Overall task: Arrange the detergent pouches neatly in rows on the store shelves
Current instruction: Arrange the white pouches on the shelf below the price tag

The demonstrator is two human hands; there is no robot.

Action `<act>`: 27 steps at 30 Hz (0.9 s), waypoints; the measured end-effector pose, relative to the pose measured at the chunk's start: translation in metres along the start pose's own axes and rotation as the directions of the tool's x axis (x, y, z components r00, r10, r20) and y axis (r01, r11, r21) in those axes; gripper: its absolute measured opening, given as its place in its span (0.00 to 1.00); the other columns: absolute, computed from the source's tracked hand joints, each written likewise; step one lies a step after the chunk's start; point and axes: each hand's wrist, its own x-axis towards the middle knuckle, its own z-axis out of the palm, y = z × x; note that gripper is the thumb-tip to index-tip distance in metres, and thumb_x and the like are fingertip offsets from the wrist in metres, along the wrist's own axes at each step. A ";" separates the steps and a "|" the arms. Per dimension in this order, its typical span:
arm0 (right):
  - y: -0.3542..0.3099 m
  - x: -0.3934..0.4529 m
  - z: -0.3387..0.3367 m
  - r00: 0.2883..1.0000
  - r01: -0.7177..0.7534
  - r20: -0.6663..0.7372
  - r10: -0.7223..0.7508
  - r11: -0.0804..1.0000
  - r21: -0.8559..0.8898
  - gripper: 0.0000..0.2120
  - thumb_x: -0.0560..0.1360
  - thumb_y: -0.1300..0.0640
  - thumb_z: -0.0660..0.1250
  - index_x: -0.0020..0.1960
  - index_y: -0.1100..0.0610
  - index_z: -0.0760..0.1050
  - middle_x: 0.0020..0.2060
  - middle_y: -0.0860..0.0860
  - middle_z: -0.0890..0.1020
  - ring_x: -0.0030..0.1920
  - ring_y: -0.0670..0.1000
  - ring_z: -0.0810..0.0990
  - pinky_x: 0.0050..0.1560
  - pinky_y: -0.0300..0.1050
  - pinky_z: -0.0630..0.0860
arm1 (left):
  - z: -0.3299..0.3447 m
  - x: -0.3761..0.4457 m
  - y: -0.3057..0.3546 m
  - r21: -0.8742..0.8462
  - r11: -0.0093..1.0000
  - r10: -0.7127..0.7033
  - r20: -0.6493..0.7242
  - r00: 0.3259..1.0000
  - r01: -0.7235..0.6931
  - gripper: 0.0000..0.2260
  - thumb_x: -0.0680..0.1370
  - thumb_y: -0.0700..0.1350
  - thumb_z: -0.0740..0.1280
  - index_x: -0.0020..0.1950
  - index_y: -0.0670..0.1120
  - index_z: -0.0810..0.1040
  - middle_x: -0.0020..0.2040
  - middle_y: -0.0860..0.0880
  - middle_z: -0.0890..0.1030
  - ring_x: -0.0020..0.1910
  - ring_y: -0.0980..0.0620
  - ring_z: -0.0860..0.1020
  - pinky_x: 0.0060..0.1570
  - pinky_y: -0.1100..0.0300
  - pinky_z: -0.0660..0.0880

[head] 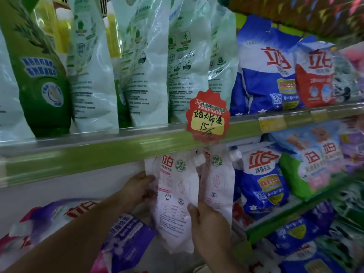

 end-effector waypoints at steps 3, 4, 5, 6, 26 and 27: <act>0.000 -0.002 -0.008 1.000 -0.015 -0.020 0.016 0.999 0.030 0.22 0.79 0.40 0.48 0.58 0.50 0.74 0.50 0.48 0.84 0.49 0.48 0.81 0.50 0.43 0.77 | 0.015 0.006 0.002 0.009 0.999 0.045 -0.020 0.999 -0.045 0.11 0.78 0.36 0.61 0.57 0.31 0.76 0.42 0.36 0.80 0.35 0.44 0.76 0.34 0.56 0.73; 0.002 -0.003 -0.012 0.999 -0.021 -0.038 0.022 0.999 0.029 0.23 0.78 0.39 0.46 0.58 0.49 0.75 0.50 0.48 0.84 0.49 0.47 0.81 0.50 0.43 0.77 | 0.021 0.009 0.002 0.009 0.999 0.051 -0.029 0.998 -0.050 0.12 0.77 0.35 0.61 0.56 0.30 0.76 0.44 0.34 0.80 0.39 0.42 0.76 0.38 0.53 0.73; 0.006 -0.003 -0.015 0.998 -0.020 -0.056 0.022 0.999 0.025 0.22 0.79 0.40 0.47 0.57 0.49 0.75 0.50 0.47 0.83 0.50 0.47 0.81 0.51 0.43 0.77 | 0.029 0.011 0.002 0.003 0.998 0.056 -0.037 0.998 -0.056 0.12 0.77 0.35 0.61 0.56 0.30 0.76 0.46 0.33 0.80 0.41 0.41 0.76 0.41 0.50 0.73; 0.010 -0.003 -0.017 0.997 -0.028 -0.065 0.029 1.000 0.010 0.19 0.80 0.42 0.50 0.57 0.49 0.75 0.50 0.47 0.83 0.50 0.47 0.81 0.51 0.43 0.77 | 0.036 0.013 0.002 -0.004 0.998 0.062 -0.042 0.997 -0.062 0.11 0.77 0.35 0.60 0.55 0.30 0.76 0.47 0.32 0.80 0.43 0.41 0.76 0.43 0.49 0.73; -0.002 -0.034 -0.019 0.976 -0.113 -0.169 0.134 0.985 0.130 0.20 0.76 0.46 0.63 0.66 0.47 0.65 0.64 0.45 0.70 0.52 0.50 0.79 0.48 0.52 0.80 | -0.022 -0.020 0.021 -0.069 0.995 -0.079 -0.036 0.996 0.076 0.13 0.81 0.49 0.59 0.60 0.45 0.76 0.57 0.45 0.79 0.47 0.48 0.75 0.41 0.57 0.69; -0.006 -0.037 -0.020 0.969 -0.104 -0.208 0.135 0.983 0.152 0.18 0.76 0.47 0.64 0.64 0.48 0.66 0.63 0.45 0.69 0.48 0.48 0.79 0.45 0.52 0.81 | -0.032 -0.026 0.025 -0.067 0.994 -0.084 -0.039 0.996 0.081 0.13 0.81 0.49 0.59 0.59 0.45 0.77 0.57 0.45 0.80 0.49 0.47 0.75 0.42 0.57 0.69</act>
